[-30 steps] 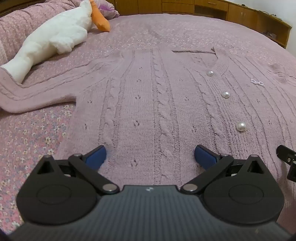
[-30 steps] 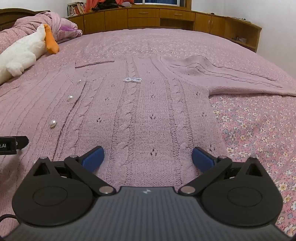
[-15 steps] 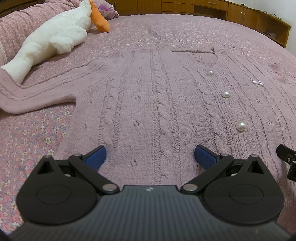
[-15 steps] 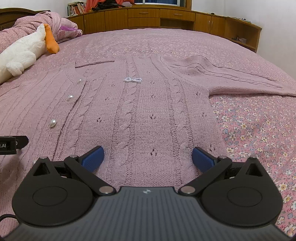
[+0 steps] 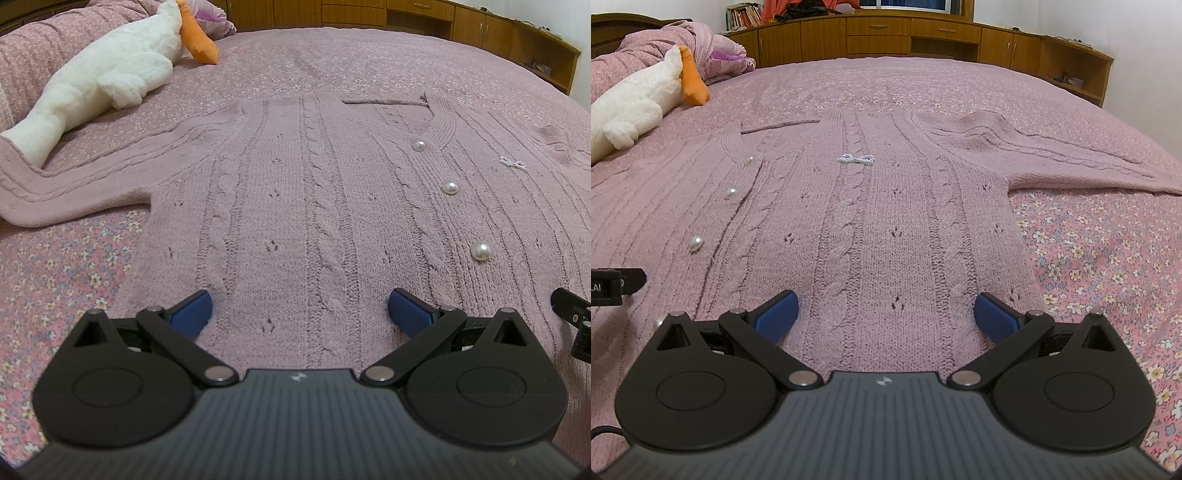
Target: Fold small clothes
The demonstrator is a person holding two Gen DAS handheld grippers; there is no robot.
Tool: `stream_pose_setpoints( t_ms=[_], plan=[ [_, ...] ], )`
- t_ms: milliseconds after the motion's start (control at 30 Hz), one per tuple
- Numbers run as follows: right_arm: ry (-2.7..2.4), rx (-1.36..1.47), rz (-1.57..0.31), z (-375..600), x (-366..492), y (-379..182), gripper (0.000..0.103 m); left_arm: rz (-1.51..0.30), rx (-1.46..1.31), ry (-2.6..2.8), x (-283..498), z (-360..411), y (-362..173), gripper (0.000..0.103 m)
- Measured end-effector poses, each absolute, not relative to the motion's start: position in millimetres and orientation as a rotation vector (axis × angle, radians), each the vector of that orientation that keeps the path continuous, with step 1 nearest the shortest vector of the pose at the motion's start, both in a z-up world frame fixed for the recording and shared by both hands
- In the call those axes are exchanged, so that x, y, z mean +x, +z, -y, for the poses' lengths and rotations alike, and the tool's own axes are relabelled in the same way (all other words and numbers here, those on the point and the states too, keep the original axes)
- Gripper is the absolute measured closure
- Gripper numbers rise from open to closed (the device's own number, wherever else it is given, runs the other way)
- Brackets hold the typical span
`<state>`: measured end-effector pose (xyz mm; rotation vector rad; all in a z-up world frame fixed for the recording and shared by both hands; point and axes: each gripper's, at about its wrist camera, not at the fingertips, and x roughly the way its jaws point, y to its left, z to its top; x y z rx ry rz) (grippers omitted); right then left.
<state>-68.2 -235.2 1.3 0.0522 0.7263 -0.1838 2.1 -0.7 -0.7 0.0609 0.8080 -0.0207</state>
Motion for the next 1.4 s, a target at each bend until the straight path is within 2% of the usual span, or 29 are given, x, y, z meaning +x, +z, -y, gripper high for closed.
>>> stream_pose_setpoints(
  t_ms=[1400],
  plan=[
    [-0.191,0.058,-0.709,236.6,-71.7,-0.3,0.000,-0.815,0.060,-0.024,2.8,0.0,-1.2,0.000]
  ],
)
